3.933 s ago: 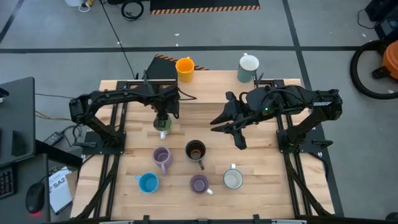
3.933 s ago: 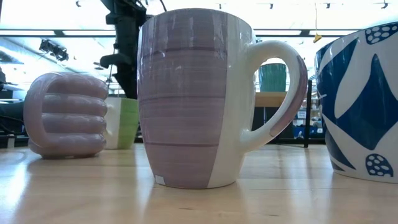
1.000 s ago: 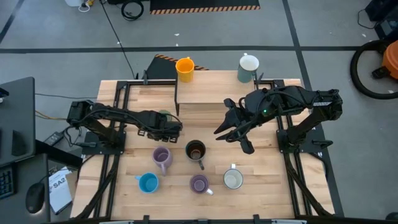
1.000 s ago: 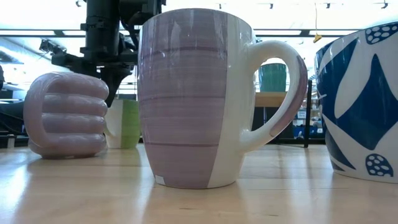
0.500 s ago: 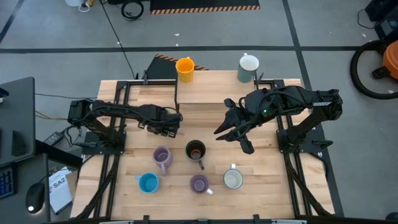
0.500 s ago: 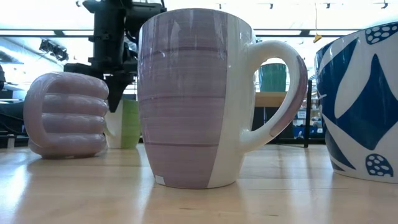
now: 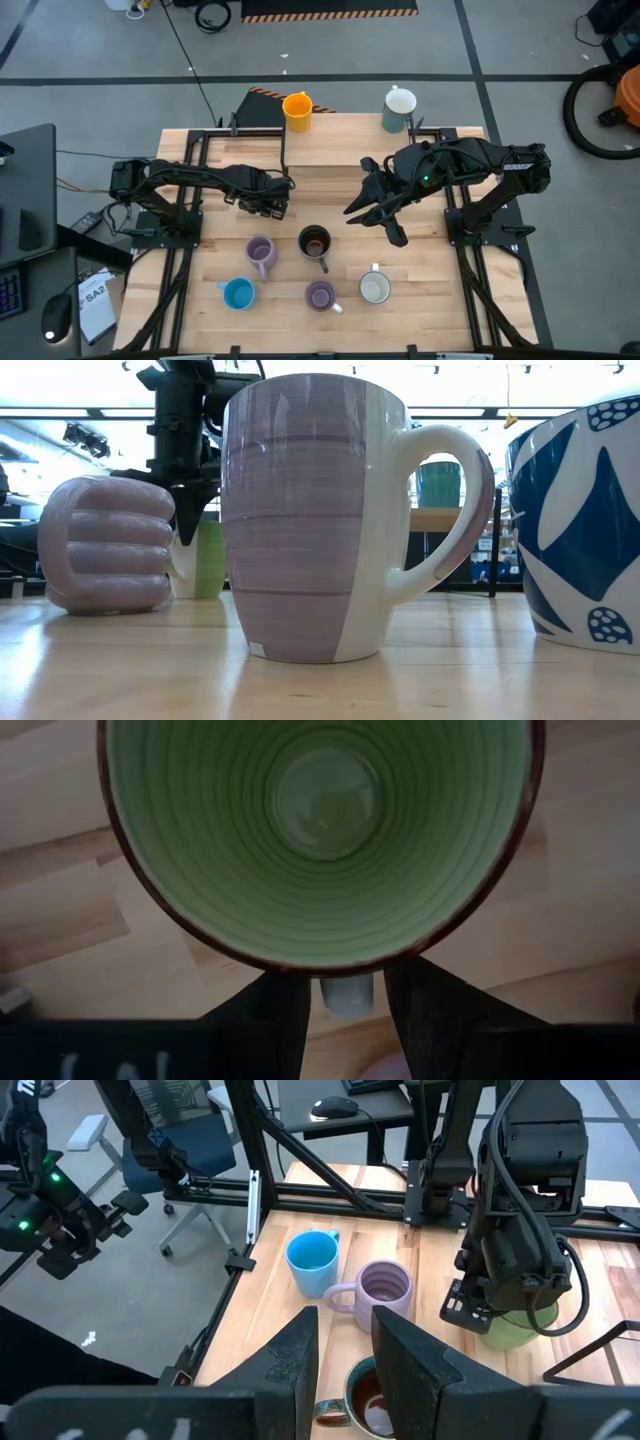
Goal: Place coffee mugs
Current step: Put the green and white mug on the shelf
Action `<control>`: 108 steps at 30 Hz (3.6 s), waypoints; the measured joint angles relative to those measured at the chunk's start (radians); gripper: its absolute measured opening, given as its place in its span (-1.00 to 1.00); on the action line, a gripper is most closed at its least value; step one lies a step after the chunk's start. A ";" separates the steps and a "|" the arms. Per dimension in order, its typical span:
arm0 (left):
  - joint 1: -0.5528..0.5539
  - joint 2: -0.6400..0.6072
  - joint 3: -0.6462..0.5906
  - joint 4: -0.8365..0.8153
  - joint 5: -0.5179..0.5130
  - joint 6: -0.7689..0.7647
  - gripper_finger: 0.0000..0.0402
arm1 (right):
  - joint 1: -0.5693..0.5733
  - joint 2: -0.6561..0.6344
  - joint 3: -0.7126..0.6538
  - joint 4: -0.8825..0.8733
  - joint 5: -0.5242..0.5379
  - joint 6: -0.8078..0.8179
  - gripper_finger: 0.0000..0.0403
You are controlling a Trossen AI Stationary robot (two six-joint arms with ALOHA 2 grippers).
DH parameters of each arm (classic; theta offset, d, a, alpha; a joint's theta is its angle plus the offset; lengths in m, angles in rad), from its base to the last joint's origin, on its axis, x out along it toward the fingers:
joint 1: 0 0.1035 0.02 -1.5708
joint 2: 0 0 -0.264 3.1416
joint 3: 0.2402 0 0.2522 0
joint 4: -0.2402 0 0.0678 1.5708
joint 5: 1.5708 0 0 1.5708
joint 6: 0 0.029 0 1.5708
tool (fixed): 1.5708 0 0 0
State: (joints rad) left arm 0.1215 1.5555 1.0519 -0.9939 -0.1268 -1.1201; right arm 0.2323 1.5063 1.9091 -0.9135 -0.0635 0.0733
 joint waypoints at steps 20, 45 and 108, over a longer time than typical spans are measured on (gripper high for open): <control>-0.001 0.000 0.000 -0.001 0.018 0.000 -0.62 | -0.026 -0.050 0.000 -0.029 -0.007 0.002 -0.50; -0.077 0.000 0.090 -0.086 0.002 -0.025 -0.63 | -0.025 -0.053 0.000 -0.062 0.010 0.027 -0.50; 0.117 0.234 0.910 -0.322 -0.042 0.329 -0.64 | 0.016 -0.061 0.001 -0.060 0.099 0.101 -0.50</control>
State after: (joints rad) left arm 0.2384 1.7897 1.9616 -1.3156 -0.1689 -0.7916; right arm 0.2484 1.4456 1.9099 -0.9739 0.0351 0.1741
